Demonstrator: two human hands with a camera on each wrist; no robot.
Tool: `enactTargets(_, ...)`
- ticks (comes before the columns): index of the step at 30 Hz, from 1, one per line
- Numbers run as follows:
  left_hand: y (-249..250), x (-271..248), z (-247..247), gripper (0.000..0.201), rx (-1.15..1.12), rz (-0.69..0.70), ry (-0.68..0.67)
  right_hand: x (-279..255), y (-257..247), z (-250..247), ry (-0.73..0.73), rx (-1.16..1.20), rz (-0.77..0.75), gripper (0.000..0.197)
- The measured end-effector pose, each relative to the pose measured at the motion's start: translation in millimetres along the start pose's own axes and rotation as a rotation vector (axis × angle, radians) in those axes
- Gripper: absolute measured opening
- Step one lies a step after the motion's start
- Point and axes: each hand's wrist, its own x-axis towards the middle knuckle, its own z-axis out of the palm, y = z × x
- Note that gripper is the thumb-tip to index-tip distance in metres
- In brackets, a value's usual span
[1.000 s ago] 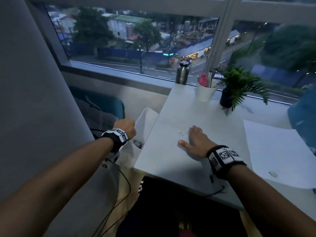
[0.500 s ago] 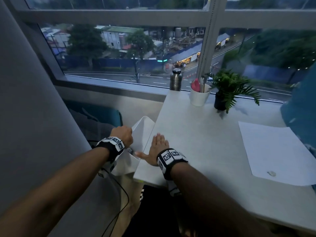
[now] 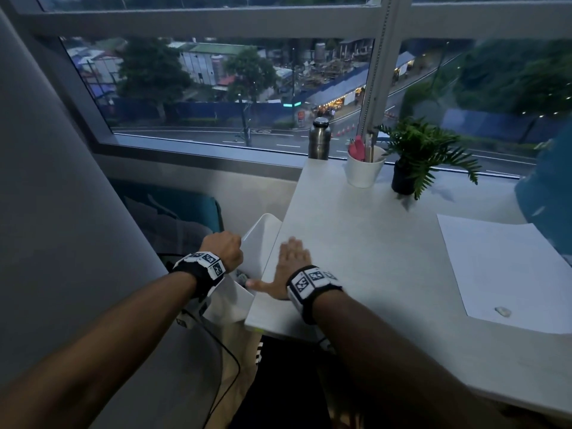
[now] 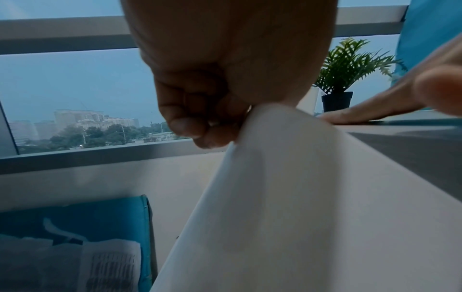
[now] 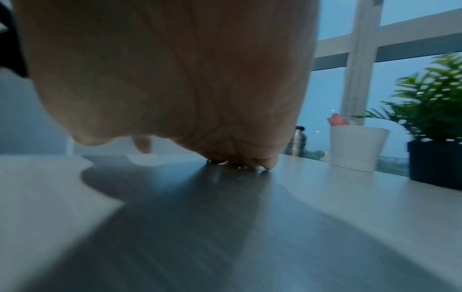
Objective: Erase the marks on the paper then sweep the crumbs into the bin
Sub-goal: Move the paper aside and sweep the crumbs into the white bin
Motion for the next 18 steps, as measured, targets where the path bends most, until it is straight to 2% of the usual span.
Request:
enactTargets(5,2.6,1.2,0.1,0.027,0.001,0.010,-0.003,0.4,-11.1,-13.3,0.042,-0.017,-0.166,0.121)
enactTargets(9,0.7,-1.9,3.2,0.028,0.002,0.015,-0.005,0.6,18.0,-18.5,0.045,-0.063,-0.051,0.126)
enactTargets(12,1.8,-3.6,3.3,0.029,0.009,0.013,0.004,-2.9,11.1,-9.4,0.016,-0.078,-0.035,0.133)
enactTargets(16,4.1,-6.4,3.2,0.030,0.024,0.019,0.008,-9.2,-36.3,5.1,0.003,-0.132,-0.272,0.125)
enactTargets(18,4.3,-9.1,2.6,0.032,0.029,0.017,0.005,-11.7,-48.3,4.8,0.039,-0.105,-0.297,0.121)
